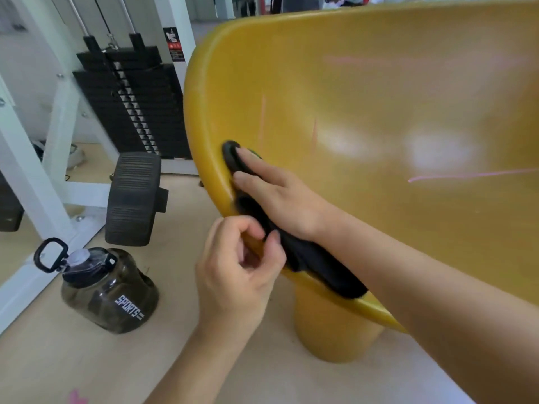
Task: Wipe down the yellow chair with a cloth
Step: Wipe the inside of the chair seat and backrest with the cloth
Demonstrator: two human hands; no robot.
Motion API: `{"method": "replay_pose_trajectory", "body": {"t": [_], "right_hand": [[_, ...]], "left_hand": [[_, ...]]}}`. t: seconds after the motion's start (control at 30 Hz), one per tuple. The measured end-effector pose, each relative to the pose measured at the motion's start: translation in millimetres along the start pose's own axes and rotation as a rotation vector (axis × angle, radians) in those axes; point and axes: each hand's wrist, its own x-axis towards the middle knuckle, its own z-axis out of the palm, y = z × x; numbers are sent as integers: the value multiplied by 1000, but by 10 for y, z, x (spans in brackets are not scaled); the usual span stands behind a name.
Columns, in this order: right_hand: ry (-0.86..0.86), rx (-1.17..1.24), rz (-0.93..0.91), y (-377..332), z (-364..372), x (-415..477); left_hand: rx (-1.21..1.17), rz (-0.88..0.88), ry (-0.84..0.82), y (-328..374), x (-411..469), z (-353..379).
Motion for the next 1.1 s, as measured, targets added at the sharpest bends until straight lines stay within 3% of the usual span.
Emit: {"method": "replay_pose_trajectory", "body": {"t": [0.07, 0.13, 0.27, 0.33, 0.4, 0.47, 0.53, 0.6, 0.67, 0.73, 0.83, 0.9, 0.97, 1.03, 1.1], "right_hand": [[-46, 1, -80, 61, -89, -160], [-135, -170, -32, 356, -294, -388], [-71, -706, 396, 910, -690, -637], [-18, -708, 457, 755, -580, -461], [21, -478, 337, 381, -302, -197], [62, -265, 54, -14, -35, -45], [87, -241, -240, -198, 39, -43], [3, -295, -382, -41, -79, -122], [-129, -493, -311, 364, -298, -269], [-220, -807, -85, 803, -617, -432], [-149, -1025, 264, 1043, -974, -403], [-69, -889, 342, 930, -890, -239], [-48, -622, 169, 691, -567, -135], [-163, -218, 17, 402, -369, -181], [-367, 245, 131, 307, -526, -259]], "left_hand": [[-20, -29, -49, 23, -24, -36], [10, -1, -111, 51, -22, -77], [213, 126, -168, 67, 68, -112], [220, 100, -150, 94, 42, -104], [156, -1, -101, 103, -15, -82], [-17, -204, -64, 119, -25, -106], [-117, -377, -120, 148, 28, -195], [71, -309, -186, 223, 111, -296], [332, -116, -203, 279, 206, -337], [504, -39, -224, 311, 299, -322], [751, 15, -270, 349, 368, -254], [864, 96, -269, 440, 346, -179], [870, 181, -290, 521, 315, -78], [821, 198, -332, 556, 323, 14], [821, 170, -400, 630, 373, 75]]}}
